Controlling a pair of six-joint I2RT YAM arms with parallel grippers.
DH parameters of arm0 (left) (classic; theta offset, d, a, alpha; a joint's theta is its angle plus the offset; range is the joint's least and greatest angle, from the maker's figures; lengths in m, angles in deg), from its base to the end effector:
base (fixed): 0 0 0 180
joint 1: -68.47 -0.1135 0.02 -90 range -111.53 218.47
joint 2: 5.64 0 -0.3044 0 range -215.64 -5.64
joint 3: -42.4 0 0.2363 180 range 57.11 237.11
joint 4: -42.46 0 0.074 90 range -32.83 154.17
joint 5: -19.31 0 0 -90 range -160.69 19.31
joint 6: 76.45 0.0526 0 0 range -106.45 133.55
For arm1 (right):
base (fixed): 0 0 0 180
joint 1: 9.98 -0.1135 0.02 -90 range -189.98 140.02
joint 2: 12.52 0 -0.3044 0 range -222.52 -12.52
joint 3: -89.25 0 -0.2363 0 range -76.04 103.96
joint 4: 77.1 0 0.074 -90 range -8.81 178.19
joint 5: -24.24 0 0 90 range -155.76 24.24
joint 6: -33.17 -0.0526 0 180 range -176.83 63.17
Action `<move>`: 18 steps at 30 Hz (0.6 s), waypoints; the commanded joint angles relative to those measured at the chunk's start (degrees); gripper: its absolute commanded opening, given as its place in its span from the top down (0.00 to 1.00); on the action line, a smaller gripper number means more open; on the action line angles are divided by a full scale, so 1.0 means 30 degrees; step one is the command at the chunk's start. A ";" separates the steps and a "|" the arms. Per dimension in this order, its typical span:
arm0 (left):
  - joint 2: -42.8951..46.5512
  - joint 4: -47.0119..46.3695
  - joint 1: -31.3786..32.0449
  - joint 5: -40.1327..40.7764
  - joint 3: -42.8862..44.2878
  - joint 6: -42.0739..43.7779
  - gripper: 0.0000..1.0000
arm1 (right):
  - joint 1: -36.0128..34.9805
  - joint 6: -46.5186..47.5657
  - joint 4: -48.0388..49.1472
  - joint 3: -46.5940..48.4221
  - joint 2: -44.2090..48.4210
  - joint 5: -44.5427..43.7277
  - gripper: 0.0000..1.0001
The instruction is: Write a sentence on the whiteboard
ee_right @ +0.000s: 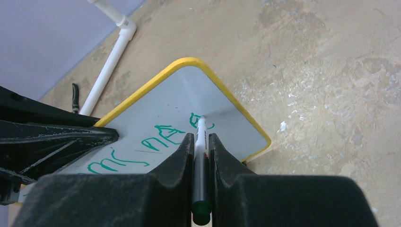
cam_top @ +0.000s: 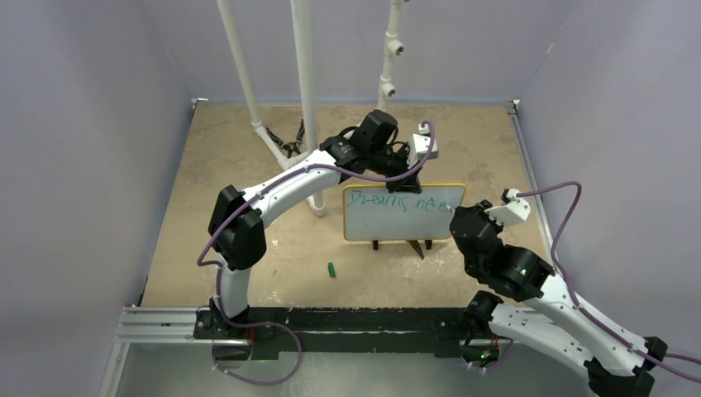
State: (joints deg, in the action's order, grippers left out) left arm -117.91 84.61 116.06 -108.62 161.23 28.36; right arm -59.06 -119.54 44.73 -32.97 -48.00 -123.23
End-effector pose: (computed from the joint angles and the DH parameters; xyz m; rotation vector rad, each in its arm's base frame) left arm 0.2891 -0.3644 0.3550 1.4697 1.6778 -1.0427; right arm 0.0817 0.0266 0.3199 0.7248 1.7529 0.2112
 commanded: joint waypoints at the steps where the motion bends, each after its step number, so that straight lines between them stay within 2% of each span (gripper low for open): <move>1: 0.0405 0.0741 -0.0038 0.0281 -0.0485 0.0942 1.00 | 0.0012 0.0155 0.0642 -0.0016 0.0152 -0.0221 1.00; 13: 0.0388 0.0711 -0.0044 0.0474 -0.0464 0.0873 1.00 | 0.0012 0.1377 0.1257 0.0280 0.1104 0.0165 1.00; 18: 0.0391 0.0458 -0.0124 0.0776 -0.0545 0.0611 1.00 | 0.0012 -0.0020 -0.1010 0.1646 -0.0098 -0.0061 1.00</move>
State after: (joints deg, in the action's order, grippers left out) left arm -117.91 84.59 116.06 -108.51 161.21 28.29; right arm -59.06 -117.29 45.45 -32.36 -45.75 -121.88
